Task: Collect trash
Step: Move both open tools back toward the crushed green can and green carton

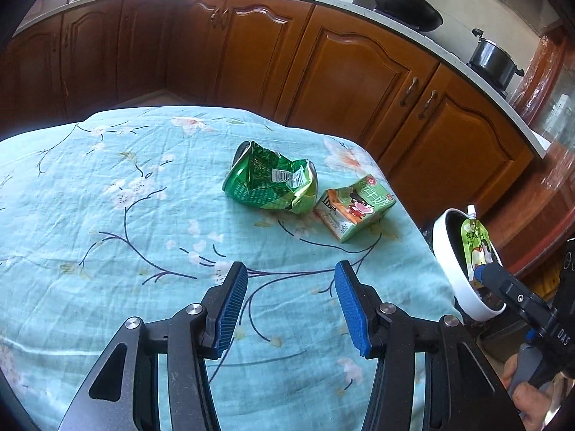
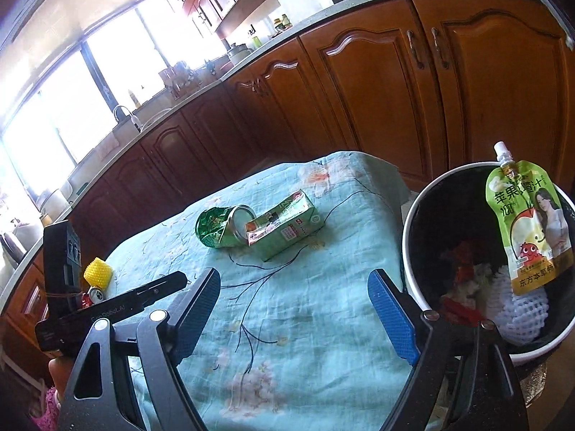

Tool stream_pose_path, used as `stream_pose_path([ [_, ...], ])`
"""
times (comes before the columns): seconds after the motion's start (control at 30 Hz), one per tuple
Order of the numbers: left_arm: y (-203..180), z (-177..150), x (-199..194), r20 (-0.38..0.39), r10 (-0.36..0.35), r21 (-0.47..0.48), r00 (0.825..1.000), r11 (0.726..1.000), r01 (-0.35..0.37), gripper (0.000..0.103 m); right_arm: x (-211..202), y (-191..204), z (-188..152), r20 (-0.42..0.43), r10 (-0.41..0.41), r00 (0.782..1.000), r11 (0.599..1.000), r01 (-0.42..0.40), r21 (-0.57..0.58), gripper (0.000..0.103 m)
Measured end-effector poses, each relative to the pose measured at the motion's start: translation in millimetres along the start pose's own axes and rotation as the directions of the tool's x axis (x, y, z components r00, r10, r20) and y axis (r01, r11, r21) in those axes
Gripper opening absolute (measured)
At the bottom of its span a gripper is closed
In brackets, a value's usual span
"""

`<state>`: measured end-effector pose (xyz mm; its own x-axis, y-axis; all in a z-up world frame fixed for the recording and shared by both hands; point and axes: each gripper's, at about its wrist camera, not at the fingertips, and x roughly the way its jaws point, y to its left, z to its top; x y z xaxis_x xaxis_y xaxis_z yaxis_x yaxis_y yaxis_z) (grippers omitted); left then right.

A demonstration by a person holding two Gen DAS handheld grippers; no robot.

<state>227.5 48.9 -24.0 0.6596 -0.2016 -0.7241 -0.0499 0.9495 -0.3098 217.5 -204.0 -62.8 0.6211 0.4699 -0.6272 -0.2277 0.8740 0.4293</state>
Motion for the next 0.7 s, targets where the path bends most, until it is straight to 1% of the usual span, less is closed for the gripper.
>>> stream_pose_path([
  [0.43, 7, 17, 8, 0.014, 0.022, -0.003, 1.0, 1.0, -0.022, 0.05, 25, -2, 9, -0.034, 0.01, 0.999, 1.0, -0.009, 0.012, 0.086],
  [0.7, 10, 24, 18, 0.007, 0.027, -0.002, 1.0, 1.0, -0.027, 0.05, 38, -3, 15, -0.051, 0.018, 0.999, 1.0, -0.017, 0.018, 0.086],
])
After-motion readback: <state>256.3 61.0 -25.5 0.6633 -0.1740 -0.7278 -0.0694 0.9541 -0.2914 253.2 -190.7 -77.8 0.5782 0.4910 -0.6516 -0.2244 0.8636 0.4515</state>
